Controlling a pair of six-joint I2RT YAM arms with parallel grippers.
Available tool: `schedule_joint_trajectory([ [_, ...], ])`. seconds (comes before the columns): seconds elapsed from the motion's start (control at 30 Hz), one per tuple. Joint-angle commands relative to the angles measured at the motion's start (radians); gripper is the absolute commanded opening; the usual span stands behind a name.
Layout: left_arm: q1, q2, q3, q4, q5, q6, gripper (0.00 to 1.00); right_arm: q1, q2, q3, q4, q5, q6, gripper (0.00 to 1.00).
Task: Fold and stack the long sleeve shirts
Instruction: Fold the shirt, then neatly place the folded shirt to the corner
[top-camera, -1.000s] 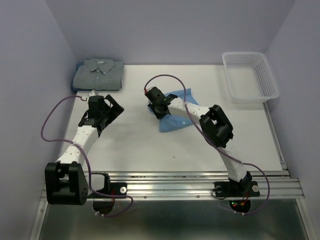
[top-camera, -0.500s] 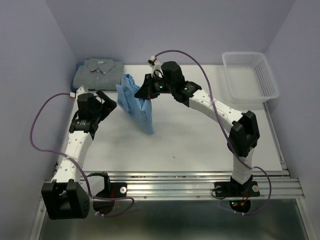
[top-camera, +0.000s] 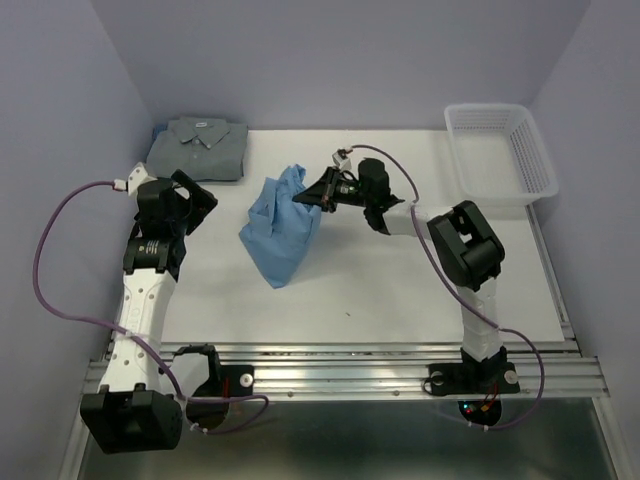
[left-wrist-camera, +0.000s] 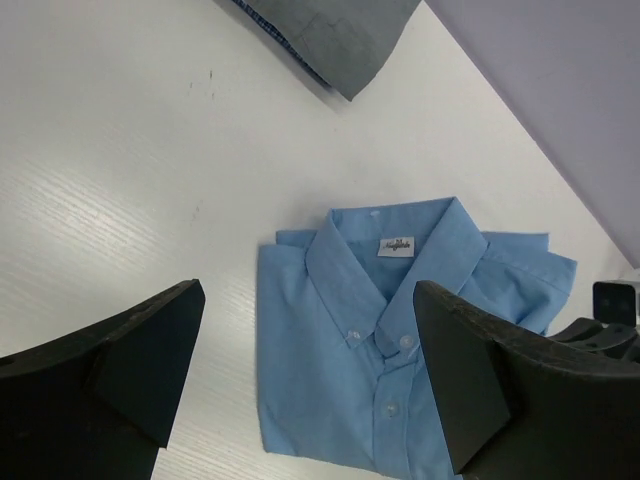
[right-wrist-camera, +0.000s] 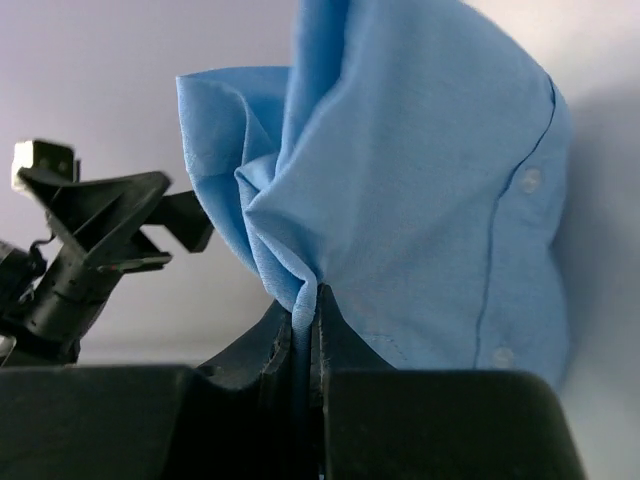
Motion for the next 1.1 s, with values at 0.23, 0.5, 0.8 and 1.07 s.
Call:
schedule_joint_trajectory([
  [0.23, 0.001, 0.071, -0.002, 0.091, 0.082, -0.026, 0.99, -0.237, -0.028, -0.2, 0.152, -0.061, 0.036, 0.02],
  [0.5, 0.001, 0.169, 0.005, 0.136, 0.188, -0.02, 0.99, -0.386, -0.085, -0.338, -0.096, -0.075, -0.205, 0.6],
  [0.8, -0.028, 0.277, -0.038, 0.224, 0.303, 0.017, 0.99, -0.441, -0.387, -0.251, -0.837, 0.624, -0.681, 0.89],
  [1.07, -0.172, 0.399, -0.095, 0.344, 0.434, 0.02, 0.99, -0.296, -0.38, -0.1, -0.915, 0.38, -0.908, 1.0],
])
